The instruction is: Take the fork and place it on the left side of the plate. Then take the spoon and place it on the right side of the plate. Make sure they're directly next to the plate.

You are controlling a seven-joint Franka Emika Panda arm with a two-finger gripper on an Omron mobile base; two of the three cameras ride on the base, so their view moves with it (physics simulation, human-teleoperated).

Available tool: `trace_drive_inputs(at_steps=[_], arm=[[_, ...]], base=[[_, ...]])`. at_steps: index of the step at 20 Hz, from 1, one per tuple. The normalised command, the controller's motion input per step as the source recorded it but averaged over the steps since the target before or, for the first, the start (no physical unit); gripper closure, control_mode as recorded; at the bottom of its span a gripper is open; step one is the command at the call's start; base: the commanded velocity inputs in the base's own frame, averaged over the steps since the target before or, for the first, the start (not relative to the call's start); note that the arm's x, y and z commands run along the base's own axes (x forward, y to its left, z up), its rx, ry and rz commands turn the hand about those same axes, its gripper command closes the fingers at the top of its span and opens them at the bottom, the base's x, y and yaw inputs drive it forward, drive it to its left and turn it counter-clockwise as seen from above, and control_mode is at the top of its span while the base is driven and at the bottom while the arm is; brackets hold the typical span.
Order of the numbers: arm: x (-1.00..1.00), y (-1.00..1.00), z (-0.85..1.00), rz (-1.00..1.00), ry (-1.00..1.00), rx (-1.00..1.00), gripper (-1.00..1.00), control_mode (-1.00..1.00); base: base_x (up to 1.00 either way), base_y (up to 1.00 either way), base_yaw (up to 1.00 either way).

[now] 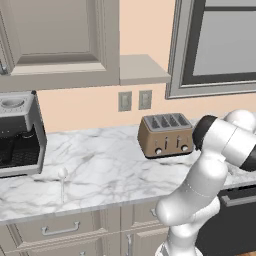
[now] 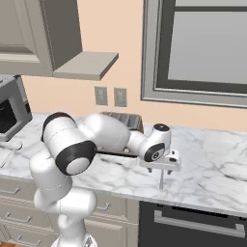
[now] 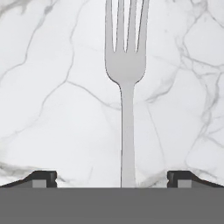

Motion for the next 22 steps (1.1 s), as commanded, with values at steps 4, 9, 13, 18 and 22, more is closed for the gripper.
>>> trace_drive_inputs(at_steps=[4,9,13,18,22], arm=[[0.23,-0.11,-0.15,0.00,0.00,0.00,-1.00,-1.00],[0.26,-0.05,-0.15,0.00,0.00,0.00,-1.00,-1.00],[0.20,-0.02,-0.23,0.00,0.01,0.00,-1.00,-1.00],[0.17,-0.07,-0.19,0.00,0.00,0.00,-1.00,-1.00],[0.17,-0.10,-0.17,0.00,0.00,0.00,-1.00,-1.00]], base=[[0.00,0.00,0.00],[0.00,0.00,0.00],[0.00,0.00,0.00],[0.00,0.00,0.00],[0.00,0.00,0.00]])
